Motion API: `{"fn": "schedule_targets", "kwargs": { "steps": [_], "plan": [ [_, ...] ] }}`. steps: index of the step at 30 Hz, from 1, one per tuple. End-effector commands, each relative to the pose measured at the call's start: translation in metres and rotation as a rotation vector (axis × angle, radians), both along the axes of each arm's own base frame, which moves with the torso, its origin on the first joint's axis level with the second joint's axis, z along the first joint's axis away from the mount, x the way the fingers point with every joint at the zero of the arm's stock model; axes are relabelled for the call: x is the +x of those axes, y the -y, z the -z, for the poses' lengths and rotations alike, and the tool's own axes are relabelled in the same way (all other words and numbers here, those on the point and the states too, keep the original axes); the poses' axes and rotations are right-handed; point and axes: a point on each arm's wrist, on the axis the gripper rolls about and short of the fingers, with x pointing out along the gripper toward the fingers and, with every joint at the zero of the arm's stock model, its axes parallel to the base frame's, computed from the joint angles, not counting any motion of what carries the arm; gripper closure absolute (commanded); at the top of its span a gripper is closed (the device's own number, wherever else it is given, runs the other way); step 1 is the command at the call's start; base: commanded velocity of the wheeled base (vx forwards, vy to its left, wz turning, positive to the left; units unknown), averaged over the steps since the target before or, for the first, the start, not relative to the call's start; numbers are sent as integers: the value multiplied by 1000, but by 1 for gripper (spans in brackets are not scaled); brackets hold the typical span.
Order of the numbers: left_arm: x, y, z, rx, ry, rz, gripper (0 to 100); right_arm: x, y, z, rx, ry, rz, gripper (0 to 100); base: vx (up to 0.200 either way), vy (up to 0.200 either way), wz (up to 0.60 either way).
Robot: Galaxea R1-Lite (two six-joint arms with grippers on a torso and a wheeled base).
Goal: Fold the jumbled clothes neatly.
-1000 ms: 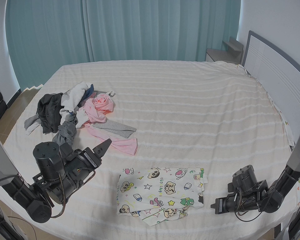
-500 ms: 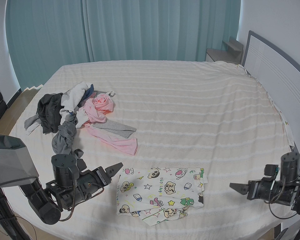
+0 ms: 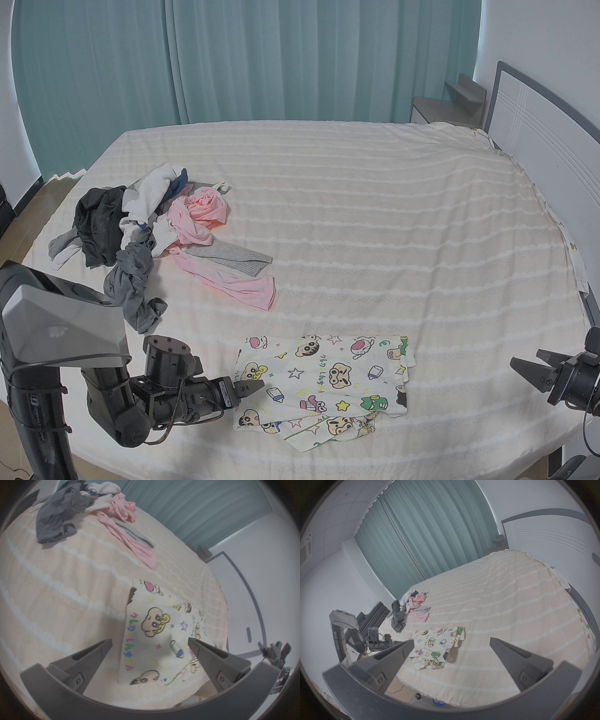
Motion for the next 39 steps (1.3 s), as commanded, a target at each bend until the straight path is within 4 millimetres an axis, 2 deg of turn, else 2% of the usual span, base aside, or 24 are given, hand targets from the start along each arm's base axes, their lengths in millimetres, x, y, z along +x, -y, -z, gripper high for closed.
{"fn": "schedule_targets", "kwargs": {
  "steps": [1,10,22,23,32,39],
  "plan": [
    [13,4,25,26,-36,14,0,-6,5,-6,21,50,13,0,0,0,0],
    [25,11,26,-25,-5,60,0,-6,8,-7,36,49,11,0,0,0,0],
    [32,14,40,-66,72,67,0,-6,8,-6,35,46,7,0,0,0,0],
    [32,14,40,-67,73,68,100,-6,8,-6,36,46,6,0,0,0,0],
    [31,12,39,-70,83,64,100,-8,8,-7,40,60,-4,0,0,0,0],
    [27,-2,32,-93,110,15,100,-8,8,-6,40,55,-4,0,0,0,0]
  ]
}}
